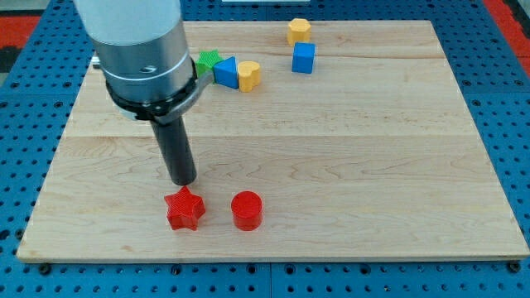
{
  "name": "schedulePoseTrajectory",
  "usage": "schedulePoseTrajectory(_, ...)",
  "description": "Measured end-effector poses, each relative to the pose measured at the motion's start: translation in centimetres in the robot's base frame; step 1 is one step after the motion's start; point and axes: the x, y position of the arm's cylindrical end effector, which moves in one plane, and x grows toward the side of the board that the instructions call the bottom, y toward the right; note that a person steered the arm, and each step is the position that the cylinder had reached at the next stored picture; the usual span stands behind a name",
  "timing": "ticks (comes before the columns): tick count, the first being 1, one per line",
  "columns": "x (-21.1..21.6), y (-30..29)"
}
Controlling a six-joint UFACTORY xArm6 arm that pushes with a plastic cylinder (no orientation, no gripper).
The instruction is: Push the red star a bit right
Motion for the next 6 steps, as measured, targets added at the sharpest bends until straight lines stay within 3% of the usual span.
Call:
schedulePoseTrajectory(2, 2.1, -2.7)
schedulePoseTrajectory(6, 3.1, 0.7)
